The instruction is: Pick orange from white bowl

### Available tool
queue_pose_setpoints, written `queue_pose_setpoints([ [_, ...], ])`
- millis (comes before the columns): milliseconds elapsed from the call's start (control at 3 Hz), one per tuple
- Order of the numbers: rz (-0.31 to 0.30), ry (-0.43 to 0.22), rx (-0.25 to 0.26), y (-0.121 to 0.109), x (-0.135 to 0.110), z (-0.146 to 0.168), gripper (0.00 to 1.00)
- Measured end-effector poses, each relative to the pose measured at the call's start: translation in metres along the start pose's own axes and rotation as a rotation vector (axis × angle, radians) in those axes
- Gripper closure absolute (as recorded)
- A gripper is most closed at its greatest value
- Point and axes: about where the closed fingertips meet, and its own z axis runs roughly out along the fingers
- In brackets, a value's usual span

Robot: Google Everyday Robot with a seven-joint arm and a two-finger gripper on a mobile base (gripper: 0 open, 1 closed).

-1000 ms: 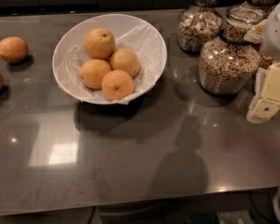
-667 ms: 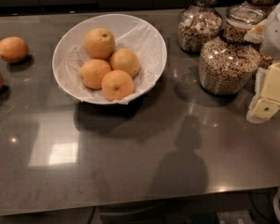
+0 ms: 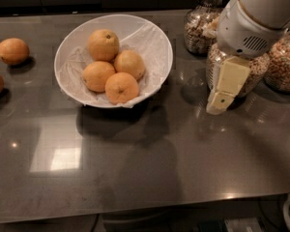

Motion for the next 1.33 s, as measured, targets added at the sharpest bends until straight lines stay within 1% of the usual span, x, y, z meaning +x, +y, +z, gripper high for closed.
queue_pose_setpoints([
  [333, 0.0, 0.0, 0.0, 0.0, 0.0, 0.0, 0.0],
  [667, 0.013, -0.078, 0.018, -0.009, -0.016, 0.007, 0.0],
  [1000, 0.032, -0.179, 0.043, -0.025, -0.04, 0.014, 0.0],
  [1333, 0.027, -0.266, 0.056, -0.041, -0.07, 0.018, 0.0],
])
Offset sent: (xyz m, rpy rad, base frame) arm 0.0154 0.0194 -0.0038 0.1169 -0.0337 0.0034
